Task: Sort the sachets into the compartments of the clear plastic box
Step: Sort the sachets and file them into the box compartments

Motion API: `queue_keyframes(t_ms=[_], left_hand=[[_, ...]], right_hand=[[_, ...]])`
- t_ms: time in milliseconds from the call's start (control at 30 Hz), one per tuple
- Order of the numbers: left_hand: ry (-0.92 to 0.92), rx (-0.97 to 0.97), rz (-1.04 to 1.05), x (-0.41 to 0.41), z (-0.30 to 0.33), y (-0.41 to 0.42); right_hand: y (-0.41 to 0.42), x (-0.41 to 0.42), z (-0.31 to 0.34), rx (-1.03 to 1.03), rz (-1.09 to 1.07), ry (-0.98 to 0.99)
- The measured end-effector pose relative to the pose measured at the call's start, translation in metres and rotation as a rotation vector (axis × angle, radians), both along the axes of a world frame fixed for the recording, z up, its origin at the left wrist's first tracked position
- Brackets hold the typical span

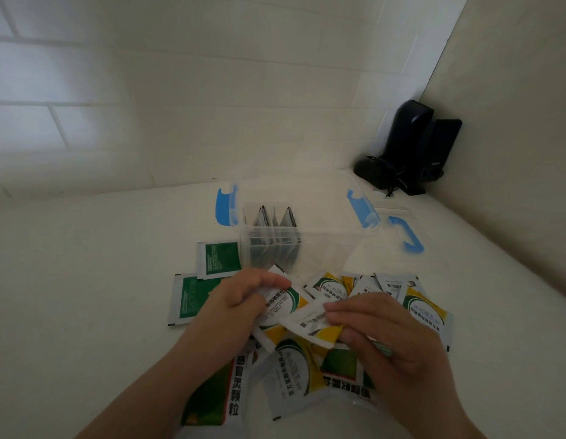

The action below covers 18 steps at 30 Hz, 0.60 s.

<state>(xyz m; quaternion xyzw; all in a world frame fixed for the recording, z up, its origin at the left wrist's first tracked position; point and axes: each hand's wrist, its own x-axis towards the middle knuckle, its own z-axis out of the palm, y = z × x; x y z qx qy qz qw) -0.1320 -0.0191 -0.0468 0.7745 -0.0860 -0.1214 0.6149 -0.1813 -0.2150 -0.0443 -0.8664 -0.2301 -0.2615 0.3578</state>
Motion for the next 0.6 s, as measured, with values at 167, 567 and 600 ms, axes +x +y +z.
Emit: queue_keyframes(t_ms=[167, 567, 600], left_hand=[[-0.040, -0.048, -0.130, -0.005, 0.009, -0.002], [-0.503, 0.214, -0.291, -0.009, -0.003, -0.003], [-0.529, 0.233, -0.285, -0.009, -0.004, -0.004]], right_hand=[[0.012, 0.002, -0.012, -0.152, 0.057, 0.057], [0.019, -0.001, -0.009, 0.126, -0.054, 0.546], [0.022, -0.001, -0.010, 0.096, -0.059, 0.550]])
